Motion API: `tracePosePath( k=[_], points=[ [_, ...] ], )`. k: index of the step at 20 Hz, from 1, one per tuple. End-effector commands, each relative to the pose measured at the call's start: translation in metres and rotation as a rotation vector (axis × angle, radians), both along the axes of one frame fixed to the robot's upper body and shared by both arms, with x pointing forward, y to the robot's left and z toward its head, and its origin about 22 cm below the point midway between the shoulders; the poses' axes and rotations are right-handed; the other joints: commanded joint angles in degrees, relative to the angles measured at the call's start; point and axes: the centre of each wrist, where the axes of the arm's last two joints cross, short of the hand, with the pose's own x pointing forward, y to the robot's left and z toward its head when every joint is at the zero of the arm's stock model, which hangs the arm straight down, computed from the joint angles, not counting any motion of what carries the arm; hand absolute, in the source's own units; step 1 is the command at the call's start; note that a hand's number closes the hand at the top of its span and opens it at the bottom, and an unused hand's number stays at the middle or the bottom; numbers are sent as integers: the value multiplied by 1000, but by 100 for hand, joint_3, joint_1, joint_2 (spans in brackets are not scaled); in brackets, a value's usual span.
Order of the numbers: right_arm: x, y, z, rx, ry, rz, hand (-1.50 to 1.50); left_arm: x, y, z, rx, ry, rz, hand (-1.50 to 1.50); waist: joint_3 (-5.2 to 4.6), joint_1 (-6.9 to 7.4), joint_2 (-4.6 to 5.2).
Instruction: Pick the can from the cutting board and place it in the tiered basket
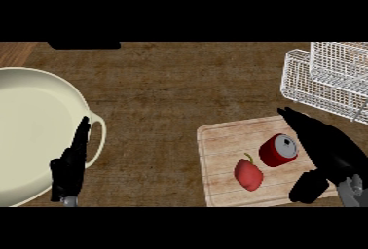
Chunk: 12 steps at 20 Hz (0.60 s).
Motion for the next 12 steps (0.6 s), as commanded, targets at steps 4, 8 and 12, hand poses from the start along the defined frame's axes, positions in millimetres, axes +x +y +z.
tracePosePath(
  k=[4, 8, 12],
  points=[
    [17, -2, -5, -39, 69, -28, -150, -16, -13, -29, -56, 138, -14, 0, -89, -13, 70],
    [24, 14, -19, -66, 95, -34, -150, -7, -13, -18, -39, 124, -21, 0, -88, 0, 68],
    [22, 20, -34, -76, 144, -34, -150, -10, -4, -25, -47, 114, -29, 0, -90, -9, 69]
  ],
)
